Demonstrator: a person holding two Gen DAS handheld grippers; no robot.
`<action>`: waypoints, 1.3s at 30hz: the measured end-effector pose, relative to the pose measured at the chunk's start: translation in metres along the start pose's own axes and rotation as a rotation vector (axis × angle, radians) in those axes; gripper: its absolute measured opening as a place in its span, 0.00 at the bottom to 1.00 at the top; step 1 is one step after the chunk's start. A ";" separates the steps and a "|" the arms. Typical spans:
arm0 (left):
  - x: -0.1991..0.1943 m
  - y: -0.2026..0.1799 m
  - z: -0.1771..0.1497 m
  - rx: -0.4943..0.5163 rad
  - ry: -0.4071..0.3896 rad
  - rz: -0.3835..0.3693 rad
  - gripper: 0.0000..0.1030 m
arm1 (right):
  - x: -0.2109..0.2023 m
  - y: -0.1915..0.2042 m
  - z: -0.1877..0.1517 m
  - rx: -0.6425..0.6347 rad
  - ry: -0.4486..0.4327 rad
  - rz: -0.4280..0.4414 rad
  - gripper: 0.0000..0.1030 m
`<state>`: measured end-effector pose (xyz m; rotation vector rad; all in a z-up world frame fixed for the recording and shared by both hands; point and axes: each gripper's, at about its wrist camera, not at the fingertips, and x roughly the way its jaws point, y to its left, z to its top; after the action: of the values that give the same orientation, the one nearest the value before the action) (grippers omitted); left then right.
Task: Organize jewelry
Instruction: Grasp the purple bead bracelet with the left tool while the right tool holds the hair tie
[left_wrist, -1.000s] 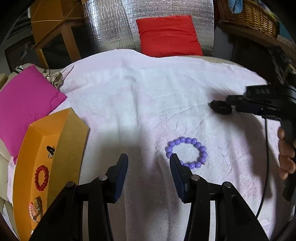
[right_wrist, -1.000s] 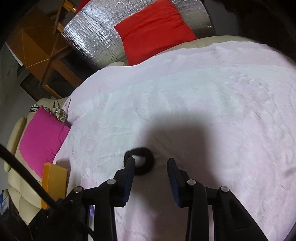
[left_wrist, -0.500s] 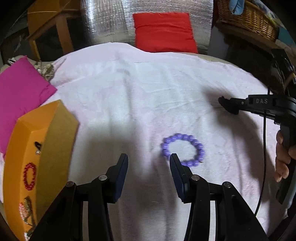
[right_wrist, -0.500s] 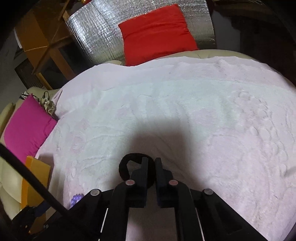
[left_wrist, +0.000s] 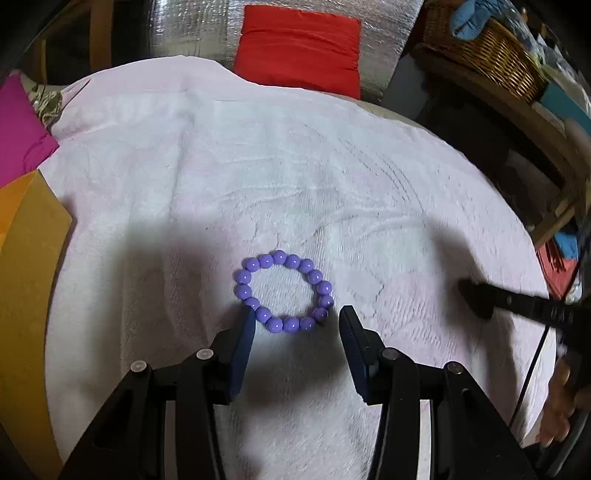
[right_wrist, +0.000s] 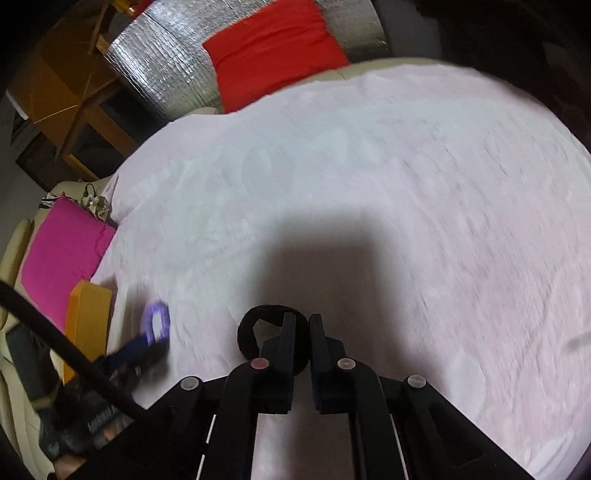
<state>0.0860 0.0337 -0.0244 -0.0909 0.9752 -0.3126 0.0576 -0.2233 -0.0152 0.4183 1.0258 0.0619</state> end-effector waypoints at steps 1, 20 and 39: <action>0.001 -0.001 0.001 -0.005 -0.004 0.003 0.47 | 0.000 -0.002 -0.002 0.002 0.001 -0.001 0.07; -0.003 -0.009 0.000 -0.018 -0.027 0.022 0.60 | 0.010 -0.006 0.002 0.046 0.028 0.022 0.10; 0.007 -0.032 0.000 0.063 -0.068 -0.033 0.32 | 0.011 -0.004 0.000 0.040 0.021 0.018 0.11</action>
<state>0.0822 0.0014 -0.0231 -0.0595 0.8962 -0.3678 0.0630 -0.2241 -0.0250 0.4641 1.0454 0.0617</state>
